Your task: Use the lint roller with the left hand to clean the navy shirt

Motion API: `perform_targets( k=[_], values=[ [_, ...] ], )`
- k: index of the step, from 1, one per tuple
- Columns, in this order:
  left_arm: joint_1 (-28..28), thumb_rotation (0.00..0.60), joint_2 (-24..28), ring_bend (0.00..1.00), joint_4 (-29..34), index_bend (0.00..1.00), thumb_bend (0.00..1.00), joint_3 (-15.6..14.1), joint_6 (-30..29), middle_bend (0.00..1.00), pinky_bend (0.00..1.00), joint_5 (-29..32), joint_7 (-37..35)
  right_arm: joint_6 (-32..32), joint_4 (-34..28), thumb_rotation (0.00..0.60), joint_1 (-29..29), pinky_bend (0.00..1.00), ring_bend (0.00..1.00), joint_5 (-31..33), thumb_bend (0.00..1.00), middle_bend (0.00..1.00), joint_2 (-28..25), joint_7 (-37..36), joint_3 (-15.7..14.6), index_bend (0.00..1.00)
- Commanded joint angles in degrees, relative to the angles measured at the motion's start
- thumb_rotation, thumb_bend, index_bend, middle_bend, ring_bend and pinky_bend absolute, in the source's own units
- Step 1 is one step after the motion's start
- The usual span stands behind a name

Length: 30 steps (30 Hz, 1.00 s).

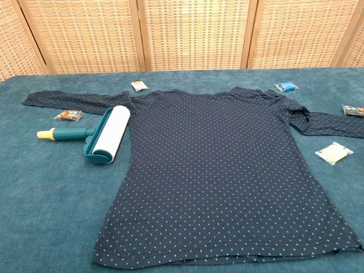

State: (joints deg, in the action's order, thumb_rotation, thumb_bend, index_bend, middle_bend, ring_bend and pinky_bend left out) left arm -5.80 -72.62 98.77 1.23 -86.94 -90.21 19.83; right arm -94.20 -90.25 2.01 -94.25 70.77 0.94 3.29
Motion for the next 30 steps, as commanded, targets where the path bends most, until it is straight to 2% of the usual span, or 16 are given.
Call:
perform_targets(
  k=[1,30],
  values=[
    [0.01,0.6,0.01,0.0,0.0,0.0,0.13,0.01,0.02,0.0,0.0,0.06,0.0,-0.04,-0.02,0.6,-0.06,0.0,0.0,0.01,0.13,0.0,0.01,-0.08,-0.04,0.0],
    [-0.06,0.6,0.07,0.0,0.14,0.0,0.12,0.13,0.2,0.0,0.0,0.32,0.17,0.02,-0.43,0.6,-0.15,0.0,0.0,0.17,0.13,0.0,-0.32,-0.61,-0.05,0.0]
  ],
)
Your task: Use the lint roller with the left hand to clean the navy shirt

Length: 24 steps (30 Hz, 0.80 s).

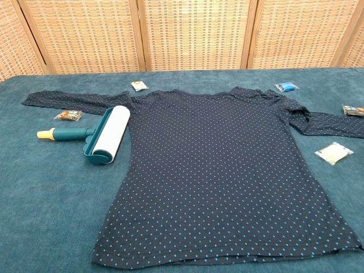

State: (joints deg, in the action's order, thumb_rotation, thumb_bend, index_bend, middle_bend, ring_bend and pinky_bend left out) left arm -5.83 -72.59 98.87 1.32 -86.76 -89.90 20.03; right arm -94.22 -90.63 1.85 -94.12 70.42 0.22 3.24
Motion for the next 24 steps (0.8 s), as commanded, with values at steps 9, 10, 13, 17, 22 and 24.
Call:
perform_targets(
  k=[9,10,13,17,22,24],
  values=[
    [-1.64,0.6,1.0,0.02,-0.05,0.0,0.12,2.0,2.24,0.0,0.17,2.73,0.65,0.06,-0.12,0.6,-0.08,0.0,0.0,0.81,0.13,0.0,-0.24,-0.52,0.38,0.0],
    [-2.23,0.6,1.06,0.06,-0.22,0.0,0.12,2.73,2.72,0.0,0.23,3.32,0.98,0.09,-0.1,0.6,-0.07,0.0,0.0,0.86,0.13,0.0,-0.28,-0.62,0.4,0.0],
    [-3.55,0.6,1.0,0.23,-0.77,0.0,0.13,4.3,3.71,0.1,0.38,4.45,1.03,0.08,-0.1,0.6,-0.06,0.0,0.0,0.91,0.13,0.0,-0.33,-0.67,0.47,0.0],
    [-6.09,0.6,1.6,0.45,-0.88,0.0,0.13,6.29,7.27,0.41,0.53,7.19,0.77,0.52,0.02,0.6,0.06,0.0,0.0,1.21,0.13,0.0,-0.23,-0.66,0.48,0.0],
    [-10.04,0.6,2.46,0.62,-1.91,0.1,0.13,8.29,13.32,0.66,0.64,11.26,2.0,1.21,0.41,0.6,0.27,0.0,0.0,1.89,0.13,0.0,-0.04,-0.74,0.65,0.0],
    [-11.68,0.6,2.56,0.65,-2.86,0.14,0.13,8.98,15.46,0.7,0.66,13.09,3.74,1.45,0.56,0.6,0.35,0.0,0.0,2.27,0.13,0.0,0.04,-0.83,0.79,0.0]
  ],
)
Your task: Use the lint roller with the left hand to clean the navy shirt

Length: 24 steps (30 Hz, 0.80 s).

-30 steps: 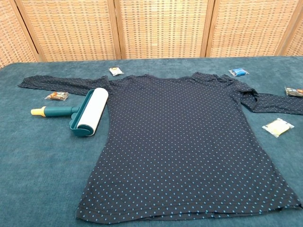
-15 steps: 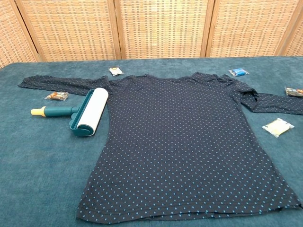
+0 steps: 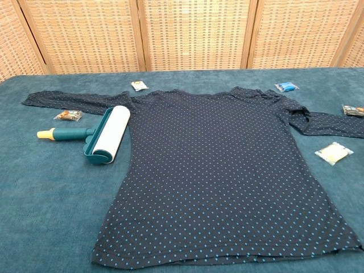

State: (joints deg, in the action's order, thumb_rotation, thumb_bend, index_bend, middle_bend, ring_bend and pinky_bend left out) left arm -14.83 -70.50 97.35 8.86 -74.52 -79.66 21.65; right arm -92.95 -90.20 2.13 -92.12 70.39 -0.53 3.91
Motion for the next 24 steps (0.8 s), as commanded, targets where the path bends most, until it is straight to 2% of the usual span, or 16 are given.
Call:
perform_targets(
  k=[1,5,8,16,20,24],
  values=[
    [-3.33,0.6,0.4,0.65,-1.83,0.16,0.13,1.8,3.89,0.72,0.66,3.51,2.63,0.26,0.2,0.6,0.09,0.0,0.0,0.42,0.13,0.0,0.08,-0.13,0.17,0.0],
    [-5.54,0.6,0.35,0.68,-3.37,0.28,0.13,3.14,6.75,0.76,0.68,6.39,2.7,0.49,0.42,0.6,0.16,0.0,0.0,0.75,0.13,0.0,0.14,-0.25,0.28,0.0],
    [-8.1,0.6,0.79,0.7,-4.88,0.34,0.14,4.38,11.06,0.79,0.68,9.94,2.23,0.85,0.73,0.6,0.29,0.0,0.0,0.99,0.13,0.0,0.35,0.02,0.3,0.01],
    [-14.59,0.6,0.68,0.71,-9.59,0.36,0.17,5.22,19.94,0.8,0.69,17.66,5.78,1.66,1.3,0.6,0.55,0.0,0.0,1.82,0.13,0.0,0.81,0.76,0.47,0.02],
    [-17.4,0.6,-0.97,0.71,-12.68,0.35,0.28,5.03,22.54,0.8,0.69,21.42,8.16,1.8,1.62,0.6,0.61,0.0,0.0,2.14,0.13,0.0,0.98,1.08,0.61,0.02],
    [-19.56,0.6,-3.35,0.71,-15.89,0.34,0.29,4.45,24.92,0.8,0.68,24.05,9.03,2.23,2.07,0.6,0.73,0.0,0.0,2.71,0.13,0.0,1.21,1.27,0.75,0.02]
  ],
)
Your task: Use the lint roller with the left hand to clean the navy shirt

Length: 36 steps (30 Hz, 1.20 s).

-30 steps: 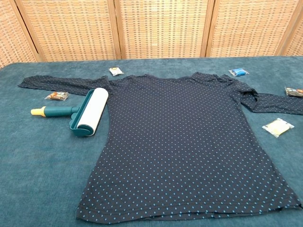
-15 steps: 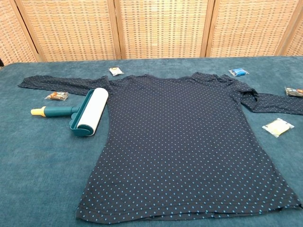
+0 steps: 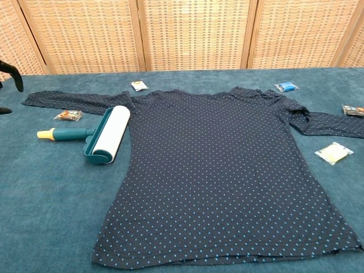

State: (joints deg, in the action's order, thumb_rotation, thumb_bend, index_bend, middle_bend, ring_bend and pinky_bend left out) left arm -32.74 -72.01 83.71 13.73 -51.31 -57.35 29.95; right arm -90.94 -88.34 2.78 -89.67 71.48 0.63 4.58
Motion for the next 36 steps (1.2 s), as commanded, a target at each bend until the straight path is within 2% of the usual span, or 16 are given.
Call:
perform_targets(
  k=[1,14,22,36],
  values=[
    [-2.14,0.6,-2.56,0.71,-3.18,0.34,0.28,-0.62,2.1,0.8,0.68,2.17,0.78,0.35,0.35,0.6,0.13,0.0,0.0,0.39,0.13,0.0,0.19,0.14,0.13,0.02],
    [-7.78,0.6,-9.83,0.71,-14.41,0.35,0.28,-2.77,7.81,0.8,0.68,6.95,1.26,1.09,1.88,0.6,0.48,0.0,0.0,1.66,0.13,0.0,1.11,0.79,0.61,0.02],
    [-10.68,0.6,-13.22,0.71,-18.37,0.37,0.28,-3.41,9.61,0.8,0.68,7.83,1.61,1.5,2.57,0.6,0.6,0.0,0.0,2.17,0.13,0.0,1.46,0.99,0.68,0.02],
    [-13.05,0.6,-16.72,0.71,-21.77,0.38,0.28,-5.33,10.5,0.8,0.68,9.03,2.53,1.61,3.21,0.6,0.63,0.0,0.0,2.69,0.13,0.0,1.53,0.3,0.89,0.02]
  ],
)
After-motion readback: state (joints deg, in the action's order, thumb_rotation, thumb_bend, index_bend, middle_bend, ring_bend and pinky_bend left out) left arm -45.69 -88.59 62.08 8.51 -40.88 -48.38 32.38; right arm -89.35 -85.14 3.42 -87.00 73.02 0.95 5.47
